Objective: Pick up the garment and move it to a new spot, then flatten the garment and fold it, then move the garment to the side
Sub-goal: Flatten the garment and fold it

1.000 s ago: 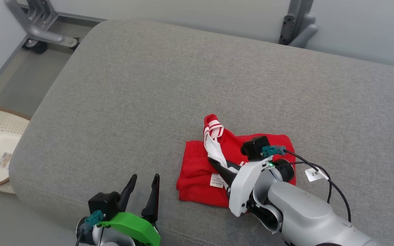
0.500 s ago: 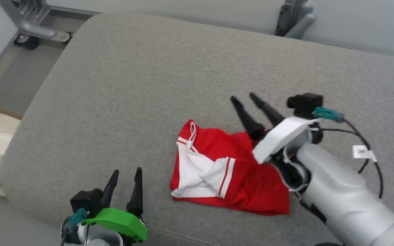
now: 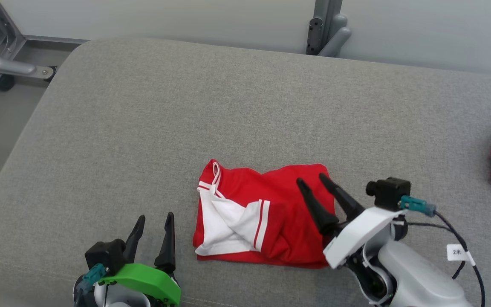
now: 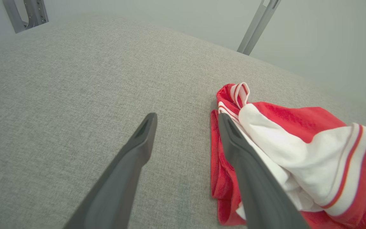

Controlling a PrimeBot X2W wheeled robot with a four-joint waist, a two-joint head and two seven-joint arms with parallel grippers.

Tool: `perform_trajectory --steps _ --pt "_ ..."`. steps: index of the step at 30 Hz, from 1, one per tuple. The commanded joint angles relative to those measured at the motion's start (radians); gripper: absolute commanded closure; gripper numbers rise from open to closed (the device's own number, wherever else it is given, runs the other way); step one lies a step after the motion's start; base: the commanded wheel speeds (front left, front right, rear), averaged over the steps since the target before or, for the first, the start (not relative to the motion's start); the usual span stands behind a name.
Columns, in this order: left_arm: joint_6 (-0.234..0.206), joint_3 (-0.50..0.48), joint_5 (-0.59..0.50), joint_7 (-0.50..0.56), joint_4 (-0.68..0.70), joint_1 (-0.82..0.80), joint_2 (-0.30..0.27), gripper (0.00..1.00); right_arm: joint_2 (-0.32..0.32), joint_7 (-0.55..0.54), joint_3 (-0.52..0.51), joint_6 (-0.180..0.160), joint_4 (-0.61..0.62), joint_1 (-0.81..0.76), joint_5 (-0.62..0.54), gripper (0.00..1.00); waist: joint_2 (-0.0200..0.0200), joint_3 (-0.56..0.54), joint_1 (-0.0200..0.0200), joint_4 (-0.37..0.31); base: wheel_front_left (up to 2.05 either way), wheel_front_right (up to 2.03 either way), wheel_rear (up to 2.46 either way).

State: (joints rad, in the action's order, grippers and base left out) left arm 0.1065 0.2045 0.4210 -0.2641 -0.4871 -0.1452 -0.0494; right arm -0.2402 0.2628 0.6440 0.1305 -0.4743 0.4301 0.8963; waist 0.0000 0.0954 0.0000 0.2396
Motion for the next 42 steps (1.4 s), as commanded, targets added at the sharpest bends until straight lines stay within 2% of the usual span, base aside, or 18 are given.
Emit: perform_trajectory --steps 1,6,13,14,16,21,26,27,28,32,35,38,42 --pt "0.006 -0.001 -0.011 0.001 -0.001 0.015 -0.003 0.00 -0.013 0.002 0.040 0.000 0.039 -0.033 0.012 0.00 0.0000 -0.001 0.0000 0.005 0.00 0.00 0.00" --pt "0.008 -0.006 -0.016 0.001 -0.004 0.026 -0.003 0.00 -0.041 0.000 0.161 0.000 0.105 -0.068 0.059 0.00 0.0000 0.000 0.0000 0.017 0.00 0.00 0.00" --pt "0.010 -0.002 -0.009 0.001 -0.002 0.022 -0.003 0.00 -0.057 0.001 0.254 0.000 0.093 -0.026 0.077 0.00 0.0000 0.007 0.0000 0.036 0.00 0.00 0.00" --pt "0.010 -0.004 -0.008 0.001 -0.002 0.023 -0.003 0.00 -0.056 0.001 0.266 0.000 0.089 -0.021 0.080 0.24 0.0000 0.007 0.0000 0.039 0.00 0.00 0.00" --pt "0.011 -0.006 -0.008 0.001 -0.002 0.024 -0.003 0.00 -0.053 0.001 0.291 0.000 0.079 -0.006 0.080 1.00 0.0000 0.009 0.0000 0.043 0.00 0.00 0.00" --pt "0.009 -0.005 -0.006 0.001 -0.002 0.028 -0.003 0.00 -0.043 -0.002 0.346 0.000 0.061 0.036 0.074 1.00 0.0000 0.010 0.0000 0.051 0.00 0.00 0.00" --pt "0.011 -0.006 -0.010 0.001 -0.006 0.031 -0.003 0.00 -0.006 -0.030 0.470 0.000 0.100 0.098 0.098 1.00 0.0000 0.004 0.0000 0.056 0.00 0.00 0.00" --pt "0.011 -0.006 -0.010 0.001 -0.007 0.032 -0.003 0.00 0.002 -0.045 0.500 0.000 0.106 0.106 0.119 0.59 0.0000 0.003 0.0000 0.057 0.00 0.00 0.00" --pt "0.011 -0.005 -0.009 0.001 -0.008 0.031 -0.003 0.00 0.009 -0.064 0.533 0.000 0.115 0.114 0.139 0.00 0.0000 0.002 0.0000 0.058 0.00 0.00 0.00" --pt "0.012 -0.004 -0.010 0.001 -0.012 0.028 -0.003 0.00 0.002 -0.052 0.586 0.000 0.134 0.159 0.195 0.00 0.0000 0.000 0.0000 0.057 0.00 0.00 0.00" --pt "0.009 -0.010 -0.011 0.001 -0.009 0.030 -0.003 0.00 -0.026 -0.014 0.557 0.000 0.114 0.171 0.217 0.00 0.0000 -0.002 0.0000 0.048 0.00 0.00 0.00" --pt "0.006 -0.012 -0.012 0.001 -0.008 0.036 -0.003 0.00 -0.053 0.002 0.464 0.000 0.042 0.162 0.198 0.00 0.0000 -0.004 0.0000 0.034 0.00 0.00 0.00" --pt "0.005 -0.012 -0.014 0.001 -0.004 0.034 -0.003 0.00 -0.051 0.001 0.250 0.000 -0.077 0.106 0.114 0.00 0.0000 -0.001 0.0000 0.017 0.00 0.00 0.00"
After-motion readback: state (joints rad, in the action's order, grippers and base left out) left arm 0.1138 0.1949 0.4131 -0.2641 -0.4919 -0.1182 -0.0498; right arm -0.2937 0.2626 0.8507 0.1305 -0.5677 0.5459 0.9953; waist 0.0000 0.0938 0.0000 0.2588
